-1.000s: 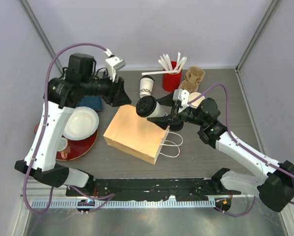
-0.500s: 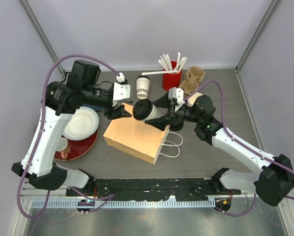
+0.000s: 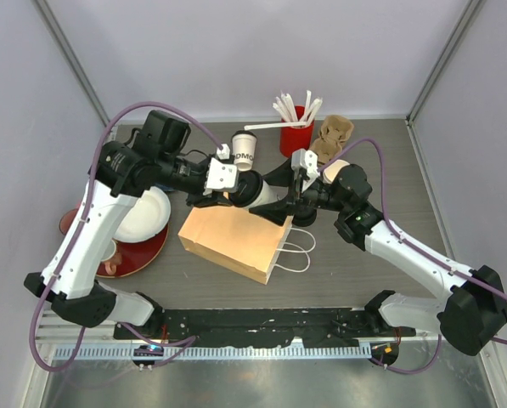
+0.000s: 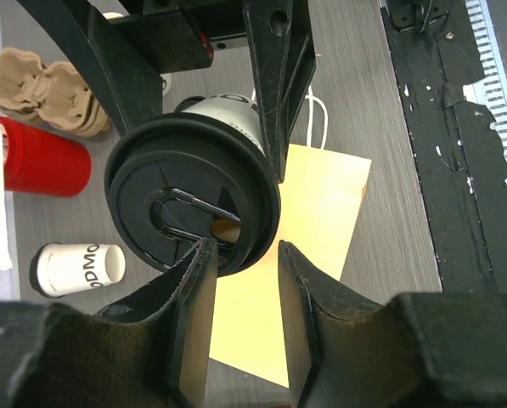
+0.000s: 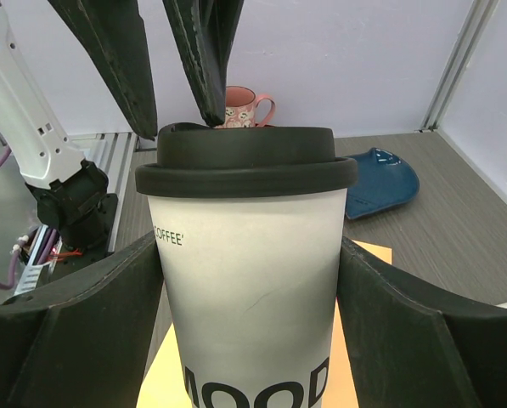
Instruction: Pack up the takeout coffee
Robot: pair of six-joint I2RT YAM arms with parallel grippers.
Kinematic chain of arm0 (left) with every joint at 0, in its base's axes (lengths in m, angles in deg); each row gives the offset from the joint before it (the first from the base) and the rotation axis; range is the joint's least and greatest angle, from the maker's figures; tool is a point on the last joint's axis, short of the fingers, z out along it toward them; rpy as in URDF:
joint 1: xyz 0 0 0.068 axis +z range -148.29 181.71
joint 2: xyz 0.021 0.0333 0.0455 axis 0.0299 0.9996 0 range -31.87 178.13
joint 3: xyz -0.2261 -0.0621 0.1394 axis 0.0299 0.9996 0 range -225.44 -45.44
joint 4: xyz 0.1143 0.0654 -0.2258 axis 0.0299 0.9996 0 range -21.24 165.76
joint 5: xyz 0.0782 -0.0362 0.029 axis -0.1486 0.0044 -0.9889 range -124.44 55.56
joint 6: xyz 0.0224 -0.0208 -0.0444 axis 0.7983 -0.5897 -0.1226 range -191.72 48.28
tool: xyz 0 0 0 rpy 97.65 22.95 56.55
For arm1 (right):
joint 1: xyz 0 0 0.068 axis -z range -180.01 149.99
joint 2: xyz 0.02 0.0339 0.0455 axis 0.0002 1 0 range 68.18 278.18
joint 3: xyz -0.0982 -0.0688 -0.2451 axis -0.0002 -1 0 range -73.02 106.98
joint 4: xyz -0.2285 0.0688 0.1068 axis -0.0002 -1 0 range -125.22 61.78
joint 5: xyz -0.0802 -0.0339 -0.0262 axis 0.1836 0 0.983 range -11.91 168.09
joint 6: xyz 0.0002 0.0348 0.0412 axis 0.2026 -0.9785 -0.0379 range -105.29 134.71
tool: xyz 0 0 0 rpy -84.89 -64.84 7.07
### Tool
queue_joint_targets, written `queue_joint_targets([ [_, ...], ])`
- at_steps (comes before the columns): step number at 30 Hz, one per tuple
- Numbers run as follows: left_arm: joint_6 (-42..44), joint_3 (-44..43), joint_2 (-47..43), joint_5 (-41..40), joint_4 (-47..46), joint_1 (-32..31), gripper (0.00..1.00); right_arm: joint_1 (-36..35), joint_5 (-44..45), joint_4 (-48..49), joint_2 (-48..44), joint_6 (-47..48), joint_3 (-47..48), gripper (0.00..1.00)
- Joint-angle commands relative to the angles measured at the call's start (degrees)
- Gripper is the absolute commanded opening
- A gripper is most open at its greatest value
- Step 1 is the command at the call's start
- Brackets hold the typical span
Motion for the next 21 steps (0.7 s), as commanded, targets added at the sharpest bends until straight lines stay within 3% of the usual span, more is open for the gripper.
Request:
queue_joint_targets([
  [1, -0.2, 1.1, 0.4, -0.4, 6.8, -0.6, 0.38, -0.4, -0.5, 4.3, 0.0, -1.0, 2.5, 0.57],
  [6, -0.9, 1.8, 0.4, -1.1, 6.0, -0.9, 0.33, -0.4, -0.5, 5.1, 0.1, -1.7, 2.6, 0.56],
  [14, -2.9, 3.2, 0.3, -3.4, 4.4, -1.9, 0.15, -0.5, -0.4, 8.0, 1.3, -3.6, 2.0, 0.54],
  [17, -3.0, 3.5, 0.2, -4.2, 4.3, -2.0, 0.00, -0.4, -0.3, 8.3, 1.4, -3.6, 2.0, 0.54],
  [21, -5.5, 2.8, 0.4, -4.3, 3.2, -2.1, 0.00, -0.4, 1.1, 5.7, 1.5, -2.6, 2.1, 0.59],
])
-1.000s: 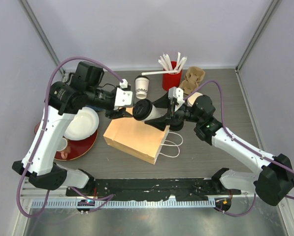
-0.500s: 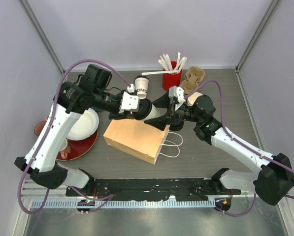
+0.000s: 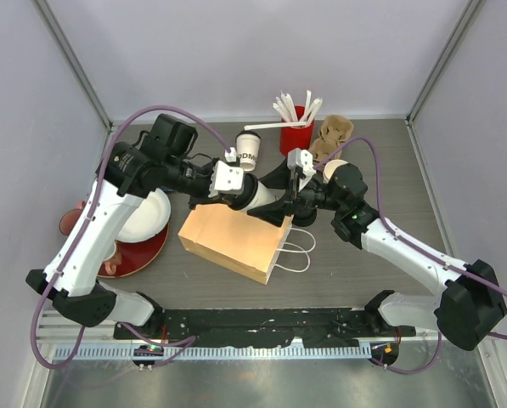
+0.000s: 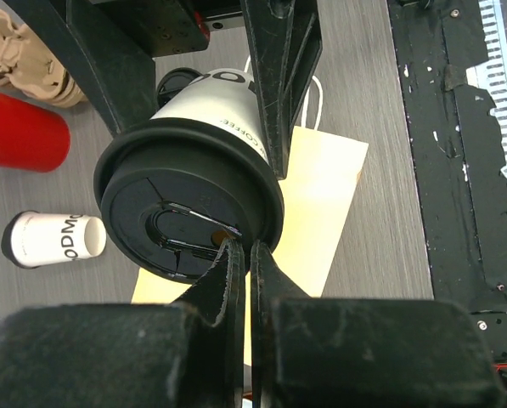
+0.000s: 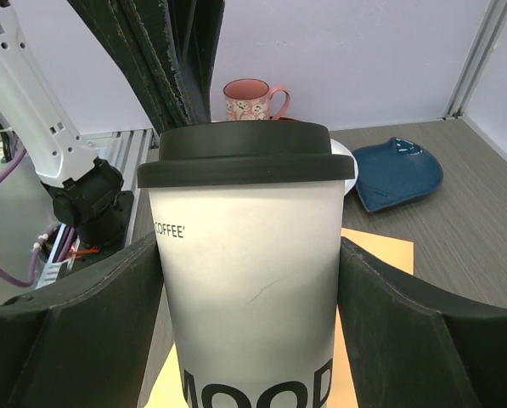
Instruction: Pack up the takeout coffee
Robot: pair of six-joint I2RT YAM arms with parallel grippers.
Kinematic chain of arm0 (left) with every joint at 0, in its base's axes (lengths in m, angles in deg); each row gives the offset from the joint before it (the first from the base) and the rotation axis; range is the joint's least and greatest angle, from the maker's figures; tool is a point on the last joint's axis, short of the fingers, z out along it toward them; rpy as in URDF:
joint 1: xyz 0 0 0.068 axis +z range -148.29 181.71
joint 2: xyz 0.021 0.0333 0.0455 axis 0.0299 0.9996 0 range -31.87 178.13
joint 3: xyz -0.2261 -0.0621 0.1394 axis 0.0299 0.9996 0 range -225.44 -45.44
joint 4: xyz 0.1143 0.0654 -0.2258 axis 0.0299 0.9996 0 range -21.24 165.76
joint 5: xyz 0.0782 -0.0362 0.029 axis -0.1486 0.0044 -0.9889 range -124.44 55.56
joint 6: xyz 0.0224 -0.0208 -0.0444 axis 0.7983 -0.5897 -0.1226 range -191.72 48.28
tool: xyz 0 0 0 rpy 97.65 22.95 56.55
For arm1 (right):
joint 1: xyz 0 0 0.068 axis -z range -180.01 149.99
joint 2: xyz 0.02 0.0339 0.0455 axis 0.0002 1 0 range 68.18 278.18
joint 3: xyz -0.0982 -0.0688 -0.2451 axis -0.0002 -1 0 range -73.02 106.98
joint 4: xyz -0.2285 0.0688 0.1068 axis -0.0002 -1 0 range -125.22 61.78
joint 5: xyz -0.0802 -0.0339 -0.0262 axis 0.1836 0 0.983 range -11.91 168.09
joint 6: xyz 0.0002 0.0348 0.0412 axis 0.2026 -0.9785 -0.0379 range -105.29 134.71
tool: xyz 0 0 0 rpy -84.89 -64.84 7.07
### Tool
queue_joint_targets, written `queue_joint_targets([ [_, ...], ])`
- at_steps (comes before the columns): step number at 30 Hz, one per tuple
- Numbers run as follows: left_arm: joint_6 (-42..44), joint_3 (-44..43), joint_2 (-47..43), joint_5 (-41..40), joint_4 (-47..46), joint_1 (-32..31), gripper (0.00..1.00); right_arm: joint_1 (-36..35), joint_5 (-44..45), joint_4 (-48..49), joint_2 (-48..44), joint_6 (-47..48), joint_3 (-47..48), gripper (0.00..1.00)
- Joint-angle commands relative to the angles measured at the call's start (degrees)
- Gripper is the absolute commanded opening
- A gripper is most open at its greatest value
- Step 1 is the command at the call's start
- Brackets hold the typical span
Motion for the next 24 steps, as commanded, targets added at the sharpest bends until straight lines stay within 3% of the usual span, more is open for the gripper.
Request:
queue_joint_targets([
  [1, -4.8, -0.1, 0.0, -0.9, 2.7, -0.7, 0.00, -0.2, 3.0, 2.7, -0.6, 1.0, 2.2, 0.64],
  [2, -7.2, -0.1, 0.0, -2.2, 1.9, -0.8, 0.00, -0.2, 5.1, 0.9, -0.9, 2.8, 2.6, 0.75],
  [6, -12.9, 0.2, 0.2, -6.9, -2.2, -1.6, 0.00, 0.0, 14.2, -14.1, -3.2, 8.1, 4.2, 0.93],
  [8, -14.3, 0.4, 0.7, -8.9, -3.5, -2.7, 0.00, 0.5, 20.5, -19.8, -5.2, 9.3, 5.8, 0.95],
  [13, -18.7, 0.0, 3.3, -15.3, -5.8, -6.5, 0.00, 3.2, 24.5, -30.3, -11.3, 11.0, 5.9, 0.98],
  [17, -21.9, -4.6, 7.5, -22.0, -6.6, -10.6, 0.00, 7.4, 30.1, -38.2, -14.7, 6.7, 8.6, 0.99],
  [21, -24.0, -10.8, 13.3, -26.4, -6.6, -16.6, 0.00, 15.8, 59.8, -50.4, -14.2, -2.3, 16.2, 0.99],
  [24, -24.1, -15.5, 18.3, -30.1, -5.9, -23.1, 0.00, 26.2, 64.4, -56.7, -13.9, -5.6, 21.1, 1.00],
])
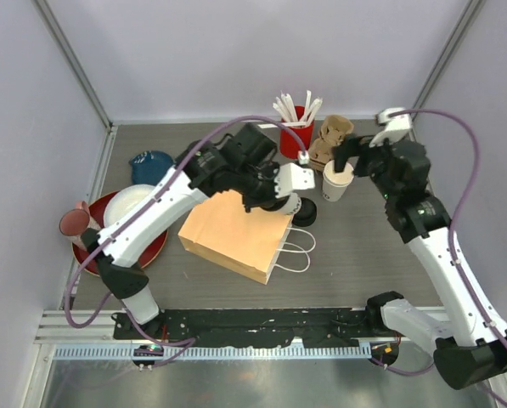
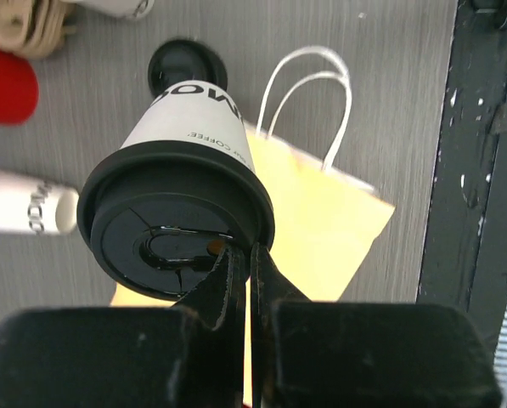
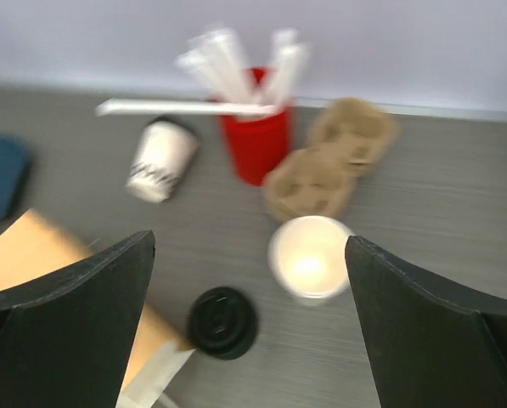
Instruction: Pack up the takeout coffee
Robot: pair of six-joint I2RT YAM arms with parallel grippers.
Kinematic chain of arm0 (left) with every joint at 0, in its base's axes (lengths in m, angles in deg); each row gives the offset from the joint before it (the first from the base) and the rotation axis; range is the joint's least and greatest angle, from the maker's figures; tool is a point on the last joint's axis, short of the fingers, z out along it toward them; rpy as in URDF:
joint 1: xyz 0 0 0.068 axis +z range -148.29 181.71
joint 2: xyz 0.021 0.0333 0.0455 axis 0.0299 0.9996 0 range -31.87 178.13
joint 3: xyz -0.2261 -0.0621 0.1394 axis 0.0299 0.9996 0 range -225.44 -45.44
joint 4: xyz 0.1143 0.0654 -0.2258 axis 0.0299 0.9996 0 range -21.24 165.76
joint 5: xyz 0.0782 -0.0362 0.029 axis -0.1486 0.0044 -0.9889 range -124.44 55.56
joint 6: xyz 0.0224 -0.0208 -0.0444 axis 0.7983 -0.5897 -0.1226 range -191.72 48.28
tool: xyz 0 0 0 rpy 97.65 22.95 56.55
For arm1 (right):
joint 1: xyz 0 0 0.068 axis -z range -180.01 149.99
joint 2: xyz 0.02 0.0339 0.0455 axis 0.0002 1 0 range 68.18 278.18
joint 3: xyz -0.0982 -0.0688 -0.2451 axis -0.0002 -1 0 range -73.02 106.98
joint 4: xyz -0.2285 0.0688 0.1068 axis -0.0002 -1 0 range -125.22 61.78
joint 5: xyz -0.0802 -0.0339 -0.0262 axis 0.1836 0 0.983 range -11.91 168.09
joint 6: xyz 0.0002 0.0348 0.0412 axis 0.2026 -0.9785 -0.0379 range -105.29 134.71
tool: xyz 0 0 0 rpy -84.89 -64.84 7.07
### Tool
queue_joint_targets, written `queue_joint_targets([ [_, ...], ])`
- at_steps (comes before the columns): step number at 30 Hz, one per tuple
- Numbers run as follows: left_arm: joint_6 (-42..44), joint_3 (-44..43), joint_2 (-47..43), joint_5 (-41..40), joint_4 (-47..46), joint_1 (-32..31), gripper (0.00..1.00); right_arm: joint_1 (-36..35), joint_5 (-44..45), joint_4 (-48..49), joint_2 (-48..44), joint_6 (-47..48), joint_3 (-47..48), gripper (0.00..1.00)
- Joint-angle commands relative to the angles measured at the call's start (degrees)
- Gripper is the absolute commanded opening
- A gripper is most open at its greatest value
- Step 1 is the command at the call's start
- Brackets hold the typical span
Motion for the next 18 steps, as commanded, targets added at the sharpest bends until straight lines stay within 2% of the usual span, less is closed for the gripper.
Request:
queue_joint_targets([
  [1, -2.3, -7.3, 4.6, -6.4, -1.0, -8.5, 0.00, 12.1, 15.7, -10.7, -0.8, -7.5, 7.3, 1.00],
  [2, -2.1, -10.3, 8.1, -6.7, -0.4, -9.7, 0.00, 16.7, 14.6, -10.7, -0.8, -8.1, 7.7, 1.00],
  [4, -2.4, -14.4, 12.2, -7.0, 1.7, -12.4, 0.00, 18.9, 13.8, -10.8, -0.6, -8.2, 8.5, 1.00],
  [5, -2.9, -19.4, 14.4, -7.0, 2.6, -13.1, 0.00, 21.8, 13.9, -10.9, -0.2, -7.5, 8.7, 1.00],
  [8, -2.1, -26.7, 22.4, -8.5, 5.2, -16.1, 0.00, 23.6, 14.9, -10.9, 0.7, -7.0, 8.8, 1.00],
  [12, 0.4, -25.4, 27.8, -10.4, 2.7, -20.2, 0.00, 24.8, 15.0, -11.1, 1.4, -6.0, 9.0, 1.00],
  [18, 2.4, -23.3, 31.4, -14.4, 1.4, -22.4, 0.00, 25.1, 12.2, -11.3, 1.1, -5.0, 9.5, 0.99],
])
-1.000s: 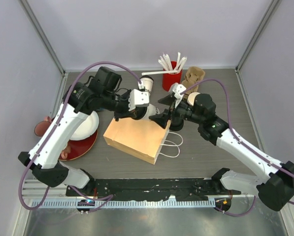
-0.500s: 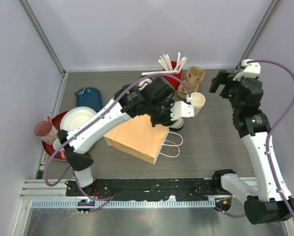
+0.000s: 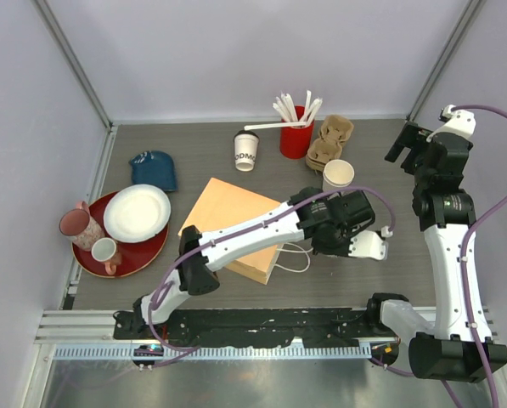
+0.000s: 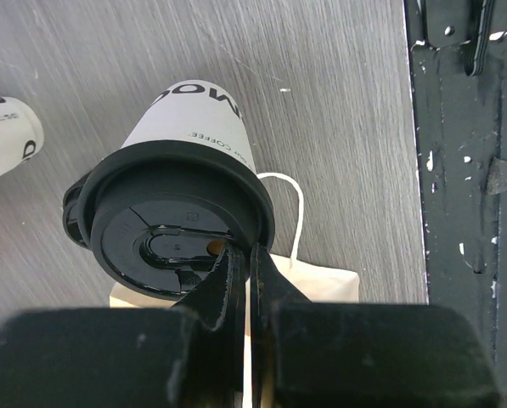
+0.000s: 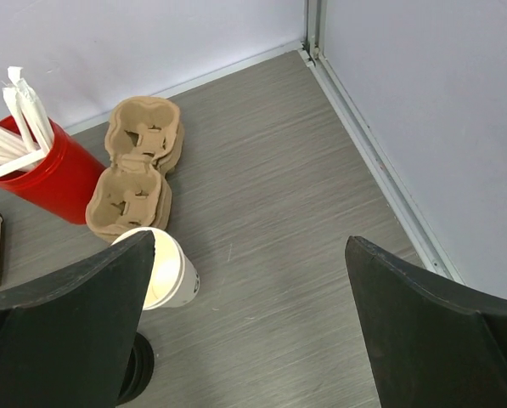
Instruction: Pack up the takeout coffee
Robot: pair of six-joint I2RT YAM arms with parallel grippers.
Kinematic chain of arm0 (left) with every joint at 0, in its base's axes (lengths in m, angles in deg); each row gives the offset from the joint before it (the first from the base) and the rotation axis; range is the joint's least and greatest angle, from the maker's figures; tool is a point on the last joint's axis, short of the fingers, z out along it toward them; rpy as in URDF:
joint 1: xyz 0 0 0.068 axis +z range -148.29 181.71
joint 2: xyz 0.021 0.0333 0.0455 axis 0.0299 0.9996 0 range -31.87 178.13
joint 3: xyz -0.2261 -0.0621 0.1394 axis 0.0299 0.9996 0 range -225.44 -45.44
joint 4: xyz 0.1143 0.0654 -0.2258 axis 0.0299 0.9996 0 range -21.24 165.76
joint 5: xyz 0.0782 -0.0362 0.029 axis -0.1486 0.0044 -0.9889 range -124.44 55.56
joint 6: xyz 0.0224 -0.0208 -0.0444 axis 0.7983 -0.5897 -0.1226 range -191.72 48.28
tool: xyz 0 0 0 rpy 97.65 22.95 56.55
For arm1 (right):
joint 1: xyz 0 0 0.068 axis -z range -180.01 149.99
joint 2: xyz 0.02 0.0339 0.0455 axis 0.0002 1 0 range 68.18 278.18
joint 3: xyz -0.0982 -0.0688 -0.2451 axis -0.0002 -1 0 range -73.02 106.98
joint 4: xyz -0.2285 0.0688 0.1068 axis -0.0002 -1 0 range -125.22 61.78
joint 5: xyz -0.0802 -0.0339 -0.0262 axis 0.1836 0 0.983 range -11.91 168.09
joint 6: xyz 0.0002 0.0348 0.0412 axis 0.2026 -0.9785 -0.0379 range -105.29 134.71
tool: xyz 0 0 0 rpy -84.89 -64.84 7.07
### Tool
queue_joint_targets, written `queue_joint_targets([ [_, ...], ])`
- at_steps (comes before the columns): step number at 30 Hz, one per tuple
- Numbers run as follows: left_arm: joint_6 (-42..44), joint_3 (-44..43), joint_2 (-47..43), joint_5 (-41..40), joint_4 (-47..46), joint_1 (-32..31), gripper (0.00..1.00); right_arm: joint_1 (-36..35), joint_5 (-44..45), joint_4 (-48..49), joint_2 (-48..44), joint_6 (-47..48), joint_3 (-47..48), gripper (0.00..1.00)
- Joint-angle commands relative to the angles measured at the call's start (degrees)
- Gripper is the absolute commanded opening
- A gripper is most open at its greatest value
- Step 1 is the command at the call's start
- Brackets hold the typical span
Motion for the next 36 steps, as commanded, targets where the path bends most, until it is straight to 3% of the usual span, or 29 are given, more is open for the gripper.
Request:
queue_joint_targets([
  [1, 3.3, 0.4, 0.7, -4.7, -0.5, -1.9, 0.00, 0.4, -1.8, 0.7, -0.3, 1.1, 2.9, 1.00],
  [6, 7.8, 2.5, 2.5, -5.3, 2.1, -4.7, 0.00, 0.4, -2.8, 0.8, -1.2, 1.8, 2.2, 1.00],
  [10, 11.1, 3.2, 4.0, -1.3, 4.6, -5.4, 0.00, 0.4, -4.4, 1.5, -2.5, 2.1, 1.0, 1.00],
  [23, 14.5, 3.7, 5.1, -1.6, 6.6, -6.5, 0.02, 0.4, -8.4, 2.6, -3.2, 2.0, 0.0, 0.99],
  [24, 14.5, 4.0, 5.1, -2.2, 6.1, -6.5, 0.06, 0.4, -8.4, 2.8, -3.2, 2.0, -0.1, 0.99],
  [25, 14.5, 4.0, 5.1, -2.5, 5.8, -6.5, 0.21, 0.4, -8.5, 2.7, -3.2, 2.2, -0.2, 0.99],
  [28, 13.5, 2.4, 5.0, -4.4, 4.7, -6.5, 0.41, 0.4, -9.4, 2.3, -3.2, 2.5, 0.0, 0.99],
  [33, 11.1, -3.9, 3.1, -7.7, 4.0, -6.5, 0.54, 0.4, -15.3, -0.9, -2.5, 3.3, 2.1, 0.99],
  [36, 8.7, -2.2, -2.1, -9.3, 2.3, -6.5, 0.63, 0.4, -18.6, -4.5, -2.4, 4.7, 4.2, 0.99],
])
